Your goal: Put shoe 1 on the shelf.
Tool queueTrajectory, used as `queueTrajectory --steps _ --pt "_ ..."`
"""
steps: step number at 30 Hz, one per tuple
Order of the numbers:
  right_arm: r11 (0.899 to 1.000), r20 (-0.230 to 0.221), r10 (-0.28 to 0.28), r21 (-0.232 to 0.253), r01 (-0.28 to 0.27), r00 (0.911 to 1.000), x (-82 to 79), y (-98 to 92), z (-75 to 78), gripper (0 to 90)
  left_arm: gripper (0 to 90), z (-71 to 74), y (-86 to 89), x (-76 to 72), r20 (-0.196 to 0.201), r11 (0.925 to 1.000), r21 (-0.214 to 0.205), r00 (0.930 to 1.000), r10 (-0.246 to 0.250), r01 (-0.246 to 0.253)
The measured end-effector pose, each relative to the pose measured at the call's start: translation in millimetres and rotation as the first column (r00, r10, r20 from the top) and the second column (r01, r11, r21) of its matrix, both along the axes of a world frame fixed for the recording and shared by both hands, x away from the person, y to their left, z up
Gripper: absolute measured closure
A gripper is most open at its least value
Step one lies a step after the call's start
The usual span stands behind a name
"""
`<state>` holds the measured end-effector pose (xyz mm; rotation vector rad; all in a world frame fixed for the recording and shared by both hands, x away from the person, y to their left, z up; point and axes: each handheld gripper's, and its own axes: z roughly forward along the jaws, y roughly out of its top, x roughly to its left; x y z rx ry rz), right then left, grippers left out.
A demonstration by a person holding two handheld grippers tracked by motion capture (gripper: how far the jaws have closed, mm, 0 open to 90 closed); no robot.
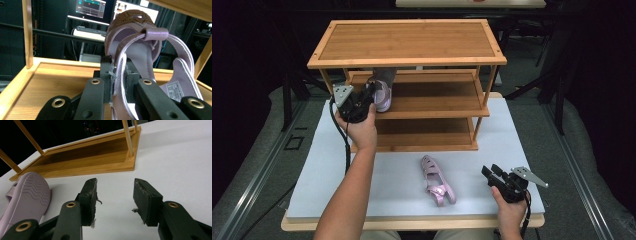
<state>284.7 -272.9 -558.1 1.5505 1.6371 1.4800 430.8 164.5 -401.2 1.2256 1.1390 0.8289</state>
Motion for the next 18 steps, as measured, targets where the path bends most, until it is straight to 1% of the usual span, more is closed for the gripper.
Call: queueTrajectory --steps 5,9,15,16,17,18 --pt "1.000 -0.004 0.003 0.001 -0.003 1.0000 0.7 0.1 -0.6 53.7 81.3 -4.4 -5.1 5.8 -0.020 0.9999 0.002 0.9997 0.013 -0.013" --pt "1.000 -0.003 0.005 0.001 -0.005 1.0000 1.2 0.2 -0.9 53.7 80.4 -4.2 -7.2 8.1 -0.028 0.9995 0.011 0.9992 0.029 -0.029" --pt "1.000 -0.010 0.010 0.001 -0.010 0.9999 1.0 0.1 -0.6 53.7 77.7 -3.9 -9.4 15.2 -0.050 0.9995 0.019 0.9984 0.025 -0.024" --pt "1.000 -0.013 0.013 -0.001 -0.013 0.9998 0.9 0.2 -0.5 53.7 77.6 -4.4 -9.5 16.8 -0.054 0.9996 0.022 0.9983 0.021 -0.020" --pt "1.000 -0.027 0.013 -0.005 -0.014 0.9996 0.4 0.4 0.1 53.7 77.0 -4.3 -9.9 18.2 -0.058 0.9996 0.025 0.9982 0.017 -0.016" --pt "1.000 -0.025 0.015 -0.006 -0.015 0.9996 0.6 0.5 -0.1 53.6 76.4 -4.0 -9.9 19.0 -0.062 0.9994 0.030 0.9979 0.019 -0.017"
